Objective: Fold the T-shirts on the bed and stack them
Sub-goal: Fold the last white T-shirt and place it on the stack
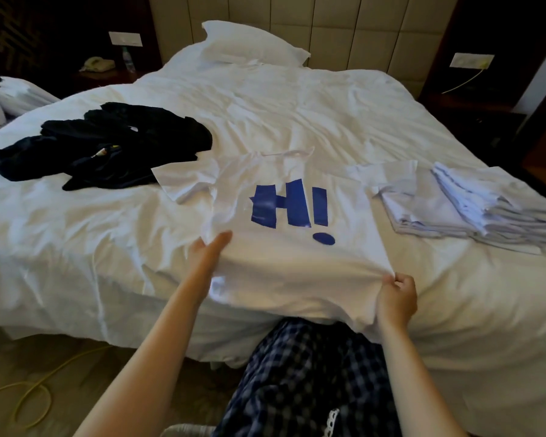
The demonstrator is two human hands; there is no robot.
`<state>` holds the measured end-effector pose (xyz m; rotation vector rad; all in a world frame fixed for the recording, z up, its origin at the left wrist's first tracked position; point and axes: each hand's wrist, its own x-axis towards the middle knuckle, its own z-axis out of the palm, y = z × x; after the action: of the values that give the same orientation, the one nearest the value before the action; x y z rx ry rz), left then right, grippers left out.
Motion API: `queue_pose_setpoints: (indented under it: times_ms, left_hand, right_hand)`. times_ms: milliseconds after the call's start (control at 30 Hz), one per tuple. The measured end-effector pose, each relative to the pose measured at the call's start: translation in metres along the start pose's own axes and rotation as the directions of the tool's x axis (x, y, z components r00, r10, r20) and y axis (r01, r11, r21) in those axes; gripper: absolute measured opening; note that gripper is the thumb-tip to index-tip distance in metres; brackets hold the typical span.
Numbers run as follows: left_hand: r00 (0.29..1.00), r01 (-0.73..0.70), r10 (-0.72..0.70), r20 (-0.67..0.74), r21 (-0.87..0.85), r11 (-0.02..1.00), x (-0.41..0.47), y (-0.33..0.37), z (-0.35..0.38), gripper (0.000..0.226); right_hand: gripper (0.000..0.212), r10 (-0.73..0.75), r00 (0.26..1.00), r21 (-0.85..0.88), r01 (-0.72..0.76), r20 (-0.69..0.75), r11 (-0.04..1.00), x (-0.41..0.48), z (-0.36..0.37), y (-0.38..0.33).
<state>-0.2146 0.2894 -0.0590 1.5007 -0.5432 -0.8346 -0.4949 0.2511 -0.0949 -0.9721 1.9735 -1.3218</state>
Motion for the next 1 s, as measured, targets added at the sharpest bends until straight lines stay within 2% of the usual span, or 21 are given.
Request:
queue_pose_setpoints:
  times_ms: [67,100,200,300,400,467,533,567,633,733,833,900,1000]
  left_hand:
    - [0.988,0.112,-0.126,0.088,0.146,0.983,-0.006,-0.008,-0.009,0.061]
    - [0.967,0.158,-0.199,0.159,0.237,0.959,-0.011,-0.016,-0.014,0.064]
    - [0.890,0.149,-0.322,0.323,0.461,0.875,-0.027,-0.042,-0.028,0.039]
    - [0.884,0.118,-0.341,0.322,0.551,0.826,-0.031,-0.061,-0.042,0.043]
    - [0.908,0.228,-0.334,0.253,0.369,0.901,-0.034,-0.065,-0.050,0.061]
    - [0.913,0.280,-0.314,0.262,0.161,0.946,-0.036,-0.062,-0.053,0.056]
    - [0.920,0.305,-0.303,0.250,0.030,0.952,-0.036,-0.058,-0.056,0.044]
    - [0.925,0.307,-0.302,0.231,0.016,0.952,-0.037,-0.057,-0.057,0.039]
    - [0.935,0.309,-0.312,0.172,0.045,0.950,-0.039,-0.058,-0.057,0.034]
    - [0.947,0.314,-0.319,0.038,0.099,0.944,-0.041,-0.063,-0.059,0.032]
    - [0.945,0.325,-0.326,-0.001,0.094,0.941,-0.042,-0.066,-0.062,0.043]
    - [0.951,0.306,-0.308,-0.005,0.127,0.944,-0.044,-0.066,-0.063,0.044]
    - [0.949,0.310,-0.316,0.018,0.152,0.939,-0.047,-0.069,-0.065,0.048]
  right_hand:
    - [0.026,0.039,0.999,-0.023,-0.039,0.001,0.999,-0.002,-0.002,0.008]
    - [0.027,0.056,0.998,-0.025,-0.055,0.021,0.998,-0.004,-0.001,0.014]
    - [0.044,0.063,0.990,-0.044,-0.058,0.126,0.997,-0.015,0.002,0.030]
    - [0.065,0.079,0.984,-0.084,-0.066,0.159,0.994,-0.022,0.004,0.043]
    - [0.066,0.143,0.986,0.011,-0.145,0.090,0.989,-0.022,0.000,0.049]
    - [0.051,0.193,0.980,0.130,-0.198,0.047,0.972,-0.020,-0.006,0.049]
    - [0.024,0.169,0.963,0.241,-0.219,0.212,0.945,-0.018,-0.011,0.050]
    - [0.018,0.155,0.935,0.243,-0.238,0.318,0.940,-0.018,-0.011,0.052]
    - [0.022,0.151,0.870,0.247,-0.294,0.470,0.924,-0.019,-0.013,0.057]
    - [0.017,0.182,0.852,0.332,-0.376,0.491,0.865,-0.022,-0.021,0.057]
    - [0.029,0.244,0.835,0.432,-0.478,0.493,0.765,-0.021,-0.026,0.057]
    - [0.025,0.238,0.816,0.367,-0.471,0.527,0.802,-0.027,-0.026,0.053]
    - [0.022,0.238,0.803,0.151,-0.374,0.546,0.915,-0.034,-0.021,0.050]
